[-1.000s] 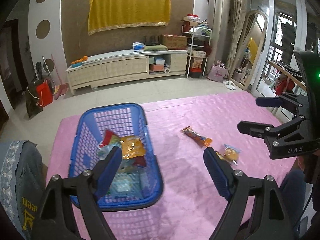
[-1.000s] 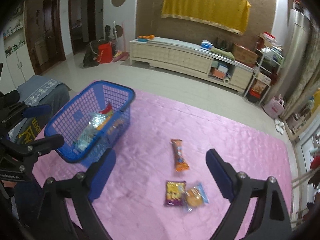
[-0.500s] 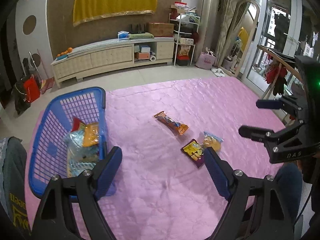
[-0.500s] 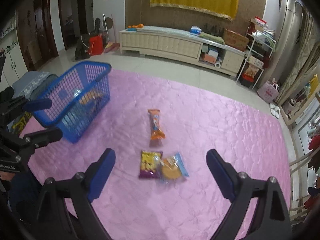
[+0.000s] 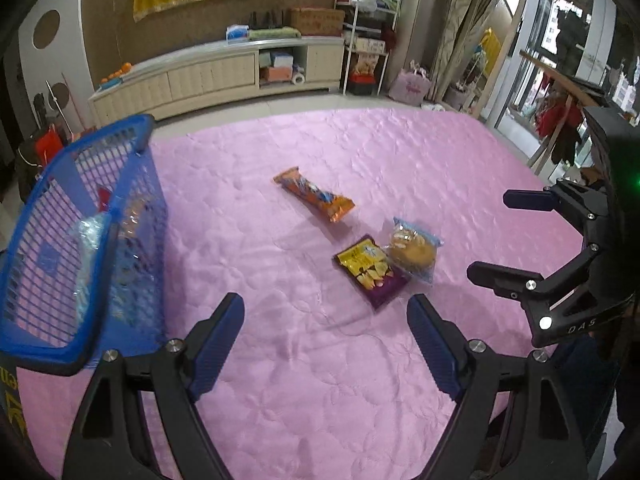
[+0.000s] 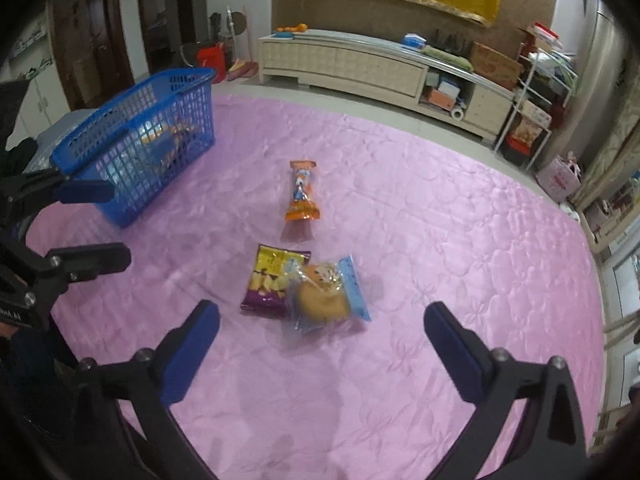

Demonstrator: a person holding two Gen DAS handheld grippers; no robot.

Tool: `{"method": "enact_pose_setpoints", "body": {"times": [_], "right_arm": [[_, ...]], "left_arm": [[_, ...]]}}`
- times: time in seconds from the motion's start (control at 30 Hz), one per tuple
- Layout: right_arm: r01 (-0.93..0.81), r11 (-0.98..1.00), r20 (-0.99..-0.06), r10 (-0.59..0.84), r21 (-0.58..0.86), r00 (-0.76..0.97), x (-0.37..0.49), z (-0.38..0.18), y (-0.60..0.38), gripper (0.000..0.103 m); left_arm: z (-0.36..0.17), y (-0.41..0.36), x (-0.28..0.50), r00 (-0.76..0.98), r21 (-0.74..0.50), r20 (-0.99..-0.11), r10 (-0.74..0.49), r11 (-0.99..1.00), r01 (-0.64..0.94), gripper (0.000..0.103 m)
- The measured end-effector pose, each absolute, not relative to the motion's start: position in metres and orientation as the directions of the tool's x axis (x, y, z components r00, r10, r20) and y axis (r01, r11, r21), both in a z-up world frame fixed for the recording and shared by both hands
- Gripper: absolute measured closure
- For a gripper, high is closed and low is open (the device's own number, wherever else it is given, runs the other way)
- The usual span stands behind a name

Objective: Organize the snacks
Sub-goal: 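Grasp the clear round-bun pack with the right gripper and lift it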

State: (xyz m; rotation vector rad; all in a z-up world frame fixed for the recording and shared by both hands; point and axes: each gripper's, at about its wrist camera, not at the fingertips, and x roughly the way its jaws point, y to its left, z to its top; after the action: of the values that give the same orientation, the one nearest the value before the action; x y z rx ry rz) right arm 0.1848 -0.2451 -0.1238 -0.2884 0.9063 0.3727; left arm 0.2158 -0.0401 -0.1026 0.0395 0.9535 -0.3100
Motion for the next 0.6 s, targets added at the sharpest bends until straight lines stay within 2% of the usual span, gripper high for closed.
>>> {"method": "enact_pose_setpoints", "body": {"times": [0.23,0.6], "right_arm": [[-0.48,0.875,-0.833,0.22,-0.062,0.508,0.208,-0.159,-0.249,0.0],[-0.526,0.848,-0.867,0.314,0.073,0.386,0.25,-0.197,-0.25,0.0]], "left_arm": [[-0.133,-0.056,0.235,0.484,-0.077,-0.85,-0.208,0.958,0.278,0.021],[-0.159,-0.062,0.252,0.422,-0.101,-0.882,-0.208,0.96,0.263,0.021]]}}
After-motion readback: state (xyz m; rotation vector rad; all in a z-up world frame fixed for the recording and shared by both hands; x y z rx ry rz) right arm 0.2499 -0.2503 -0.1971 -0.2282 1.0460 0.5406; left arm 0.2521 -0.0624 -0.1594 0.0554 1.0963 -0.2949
